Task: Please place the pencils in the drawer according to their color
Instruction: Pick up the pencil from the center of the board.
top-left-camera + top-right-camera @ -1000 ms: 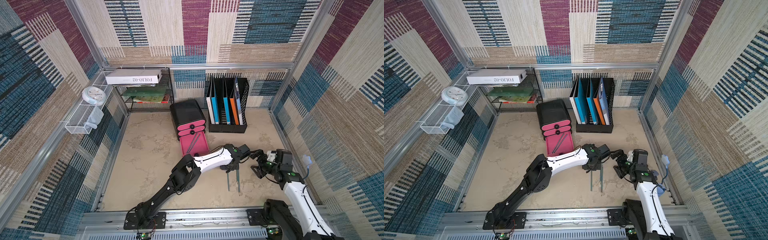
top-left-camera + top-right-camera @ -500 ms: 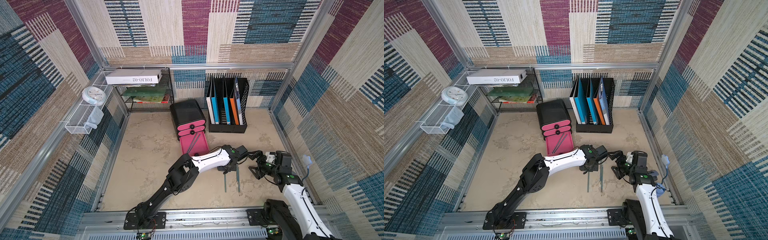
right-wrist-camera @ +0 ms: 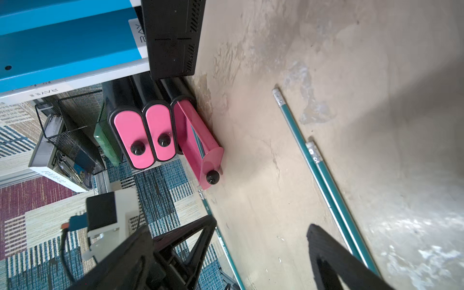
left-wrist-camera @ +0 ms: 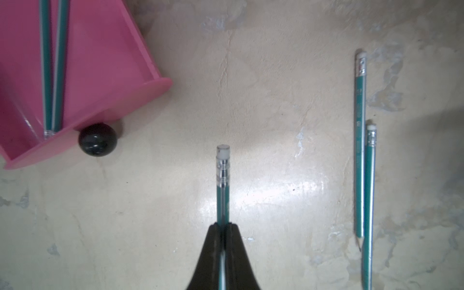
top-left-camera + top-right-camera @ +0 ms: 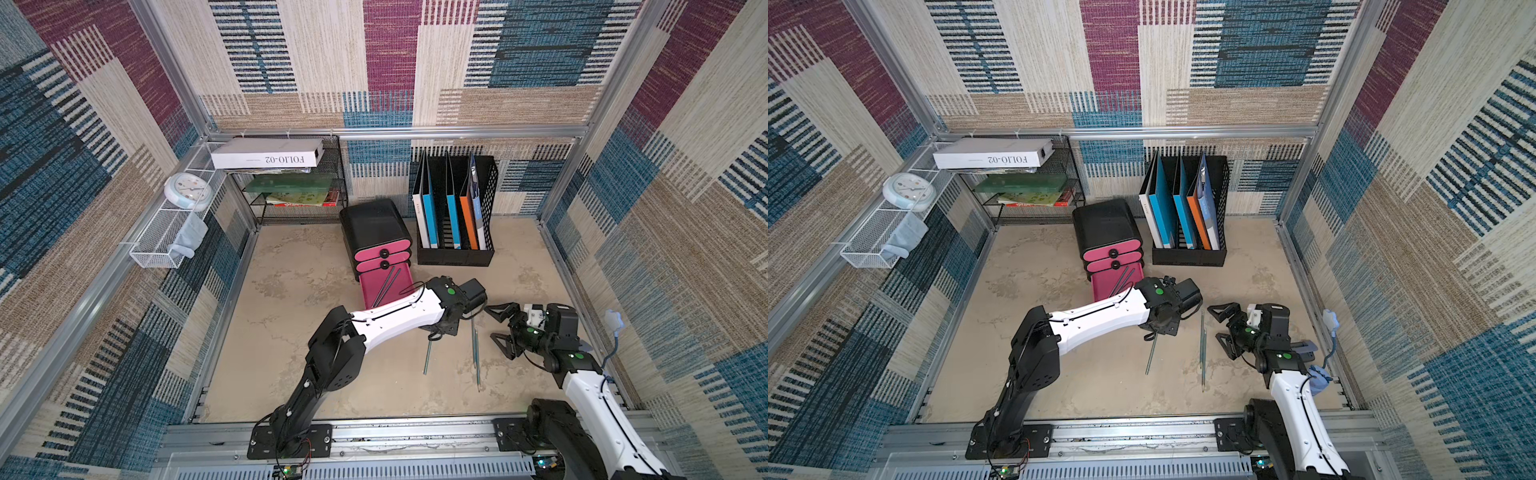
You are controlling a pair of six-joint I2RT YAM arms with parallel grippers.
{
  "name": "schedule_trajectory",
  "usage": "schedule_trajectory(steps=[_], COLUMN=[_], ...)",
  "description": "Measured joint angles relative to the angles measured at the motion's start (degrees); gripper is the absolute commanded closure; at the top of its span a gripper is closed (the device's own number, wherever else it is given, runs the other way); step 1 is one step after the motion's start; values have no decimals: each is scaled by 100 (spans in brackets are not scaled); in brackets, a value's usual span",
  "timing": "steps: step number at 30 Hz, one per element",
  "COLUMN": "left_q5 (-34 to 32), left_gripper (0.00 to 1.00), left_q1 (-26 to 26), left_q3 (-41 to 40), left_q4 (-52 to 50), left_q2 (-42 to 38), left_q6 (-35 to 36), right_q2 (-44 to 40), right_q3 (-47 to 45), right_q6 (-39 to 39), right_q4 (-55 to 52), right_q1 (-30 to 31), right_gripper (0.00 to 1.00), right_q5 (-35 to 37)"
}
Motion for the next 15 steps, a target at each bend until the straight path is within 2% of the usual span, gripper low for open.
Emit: schedule_trajectory(steps=[6,15], left_q5=[-487,-684], left_gripper=[100,100], left_q1=[236,1058], left_q3=[-341,-1394], left_q4=[144,1211], left_q2=[-605,-1480], left_q6=[824,2455], right_q2=[125,-85], right_q3=[0,-186], right_q6=[140,511], right_q4=[310,820], right_q1=[535,1596], right_gripper=[1,1], right_q5=[116,763])
